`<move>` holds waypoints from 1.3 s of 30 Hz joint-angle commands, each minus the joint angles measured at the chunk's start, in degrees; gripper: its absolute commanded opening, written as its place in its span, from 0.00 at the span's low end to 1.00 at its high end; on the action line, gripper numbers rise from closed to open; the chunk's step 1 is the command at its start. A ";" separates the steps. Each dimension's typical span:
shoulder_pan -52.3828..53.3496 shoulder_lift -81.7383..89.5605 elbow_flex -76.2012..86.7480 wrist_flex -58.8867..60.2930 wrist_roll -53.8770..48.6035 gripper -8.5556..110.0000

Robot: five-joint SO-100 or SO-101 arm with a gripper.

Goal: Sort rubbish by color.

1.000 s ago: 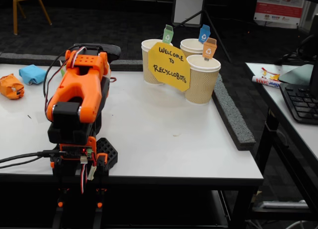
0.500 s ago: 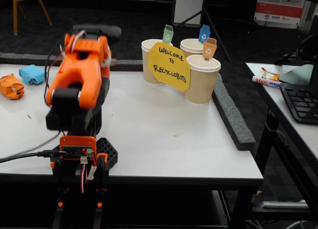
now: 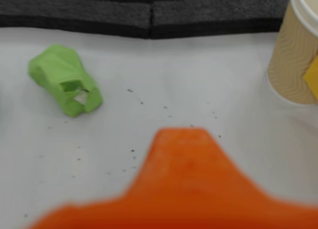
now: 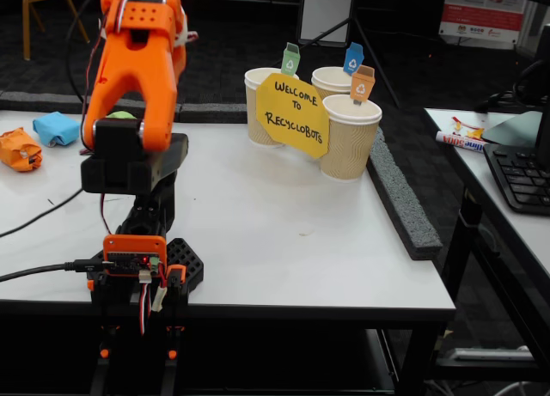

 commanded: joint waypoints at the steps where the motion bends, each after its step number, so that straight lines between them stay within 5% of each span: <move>1: -1.49 0.00 -10.20 2.02 -1.23 0.11; 24: -27.07 0.00 -16.52 8.79 -1.23 0.11; 39: -28.83 0.00 -16.70 8.09 -1.23 0.11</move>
